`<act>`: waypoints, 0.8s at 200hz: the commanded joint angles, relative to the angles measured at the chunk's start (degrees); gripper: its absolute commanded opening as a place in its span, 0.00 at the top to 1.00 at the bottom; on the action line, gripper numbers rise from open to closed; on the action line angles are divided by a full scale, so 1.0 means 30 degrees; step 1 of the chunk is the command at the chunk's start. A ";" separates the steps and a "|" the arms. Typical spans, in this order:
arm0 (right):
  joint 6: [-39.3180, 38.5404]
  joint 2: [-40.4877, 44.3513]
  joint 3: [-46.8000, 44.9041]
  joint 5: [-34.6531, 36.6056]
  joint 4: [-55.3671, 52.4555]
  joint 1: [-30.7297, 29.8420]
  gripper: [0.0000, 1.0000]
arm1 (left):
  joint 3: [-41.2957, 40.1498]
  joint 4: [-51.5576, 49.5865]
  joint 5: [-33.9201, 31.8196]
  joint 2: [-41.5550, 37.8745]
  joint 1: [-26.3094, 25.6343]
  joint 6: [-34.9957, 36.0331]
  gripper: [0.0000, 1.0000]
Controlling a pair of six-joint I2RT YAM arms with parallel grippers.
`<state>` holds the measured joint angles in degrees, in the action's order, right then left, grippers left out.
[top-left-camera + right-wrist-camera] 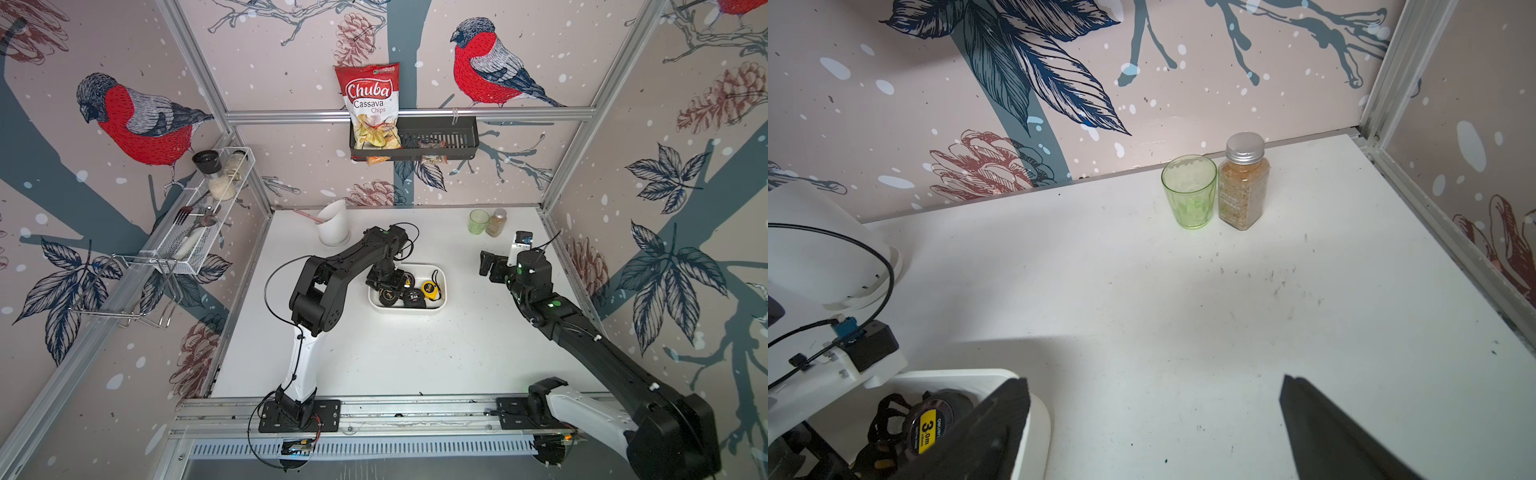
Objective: Take the tape measure out of the storage box
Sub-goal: Pick up the tape measure from the storage box.
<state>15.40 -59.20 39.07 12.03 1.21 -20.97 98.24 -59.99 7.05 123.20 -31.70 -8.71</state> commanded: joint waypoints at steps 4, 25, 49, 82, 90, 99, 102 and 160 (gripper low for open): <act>0.0165 0.0065 -0.0045 0.0323 -0.0083 -0.0001 0.00 | -0.0108 -0.0018 0.0551 0.0315 0.0059 0.0640 0.24; 0.0156 -0.0040 -0.0045 0.0325 -0.0053 -0.0005 0.00 | 0.0107 -0.0001 0.0613 0.0205 0.0033 0.0574 0.23; 0.0264 -0.0143 -0.0073 0.0354 0.0085 0.0008 0.00 | 0.0355 -0.0017 -0.0300 -0.0400 0.0008 0.0242 0.21; 0.0510 -0.0368 -0.0104 0.0267 0.0441 0.0010 0.00 | 0.0306 0.0119 -0.0672 -0.0446 -0.0095 0.0122 0.21; 0.0507 -0.0466 -0.0075 0.0239 0.0490 0.0017 0.00 | 0.0220 0.0172 -0.0709 -0.0306 -0.0067 0.0066 0.21; 0.0466 -0.0510 0.0017 0.0239 0.0425 0.0018 0.00 | 0.0085 0.0217 -0.0659 -0.0129 -0.0088 0.0033 0.21; 0.0467 -0.0533 0.0040 0.0230 0.0406 0.0018 0.00 | 0.0036 0.0260 -0.0604 -0.0089 -0.0092 0.0010 0.22; 0.0253 -0.0407 0.0109 0.0296 0.0358 0.0050 0.00 | -0.1015 0.0837 0.0325 -0.0029 -0.0212 0.0228 0.21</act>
<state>16.40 -60.69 39.05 12.05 1.30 -20.86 95.85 -57.19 7.18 122.72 -32.12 -8.78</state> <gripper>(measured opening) 0.999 0.791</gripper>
